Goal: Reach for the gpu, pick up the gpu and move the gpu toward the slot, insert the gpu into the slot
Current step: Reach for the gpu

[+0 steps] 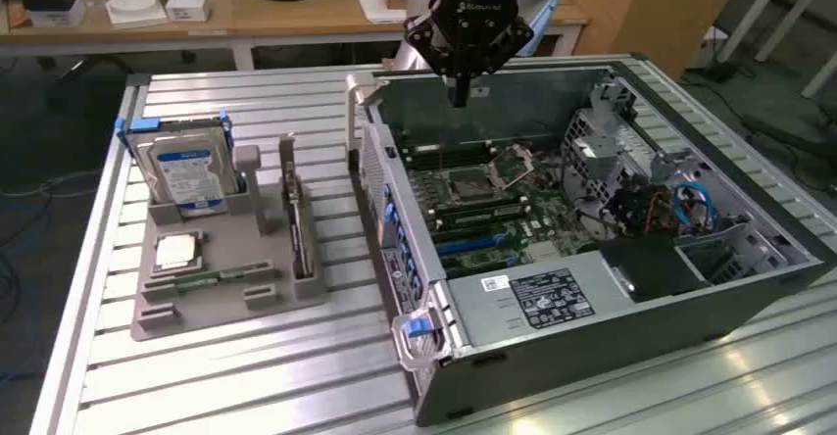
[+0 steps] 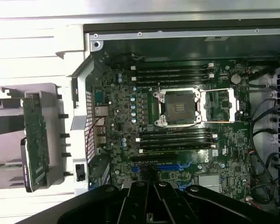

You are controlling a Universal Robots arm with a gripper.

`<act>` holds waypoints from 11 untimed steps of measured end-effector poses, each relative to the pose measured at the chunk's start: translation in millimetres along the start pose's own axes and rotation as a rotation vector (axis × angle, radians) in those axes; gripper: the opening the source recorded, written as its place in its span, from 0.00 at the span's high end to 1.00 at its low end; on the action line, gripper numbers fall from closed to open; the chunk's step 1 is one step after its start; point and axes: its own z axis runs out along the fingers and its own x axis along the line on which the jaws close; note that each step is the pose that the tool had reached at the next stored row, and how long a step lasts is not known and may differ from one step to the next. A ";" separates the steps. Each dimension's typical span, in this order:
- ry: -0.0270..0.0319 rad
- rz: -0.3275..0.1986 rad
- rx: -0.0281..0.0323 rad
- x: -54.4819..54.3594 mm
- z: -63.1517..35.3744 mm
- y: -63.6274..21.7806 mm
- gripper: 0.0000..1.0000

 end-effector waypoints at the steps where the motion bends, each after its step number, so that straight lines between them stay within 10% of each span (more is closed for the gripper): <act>1: 0.0000 0.000 0.0000 0.0 0.0 0.0 0.90; 11: 0.0000 0.000 0.0000 16.2 -0.3 -1.2 0.90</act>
